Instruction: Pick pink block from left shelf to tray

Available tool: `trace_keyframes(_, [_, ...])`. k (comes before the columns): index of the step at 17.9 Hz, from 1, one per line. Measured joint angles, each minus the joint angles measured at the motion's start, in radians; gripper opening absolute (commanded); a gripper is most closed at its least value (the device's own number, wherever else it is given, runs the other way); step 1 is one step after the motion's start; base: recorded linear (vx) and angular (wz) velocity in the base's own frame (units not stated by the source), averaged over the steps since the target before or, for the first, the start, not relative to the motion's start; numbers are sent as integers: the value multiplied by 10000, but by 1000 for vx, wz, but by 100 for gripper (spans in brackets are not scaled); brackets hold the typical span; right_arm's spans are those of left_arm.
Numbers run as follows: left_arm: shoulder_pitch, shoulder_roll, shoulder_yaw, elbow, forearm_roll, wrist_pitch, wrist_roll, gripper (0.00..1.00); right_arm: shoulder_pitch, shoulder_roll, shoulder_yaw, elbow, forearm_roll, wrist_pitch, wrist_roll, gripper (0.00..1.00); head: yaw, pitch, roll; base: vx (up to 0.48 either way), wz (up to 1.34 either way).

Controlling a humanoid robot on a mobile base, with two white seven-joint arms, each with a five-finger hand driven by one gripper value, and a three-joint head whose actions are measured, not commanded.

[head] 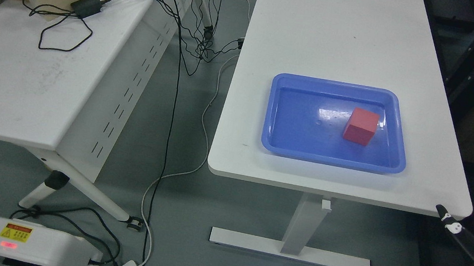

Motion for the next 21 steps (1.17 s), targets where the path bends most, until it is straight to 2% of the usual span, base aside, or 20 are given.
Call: trace_keyframes(21, [2, 0, 0, 0, 0, 0, 0, 100, -6, 0, 41, 12, -17, -51, 21, 100, 0, 0, 0, -163, -47])
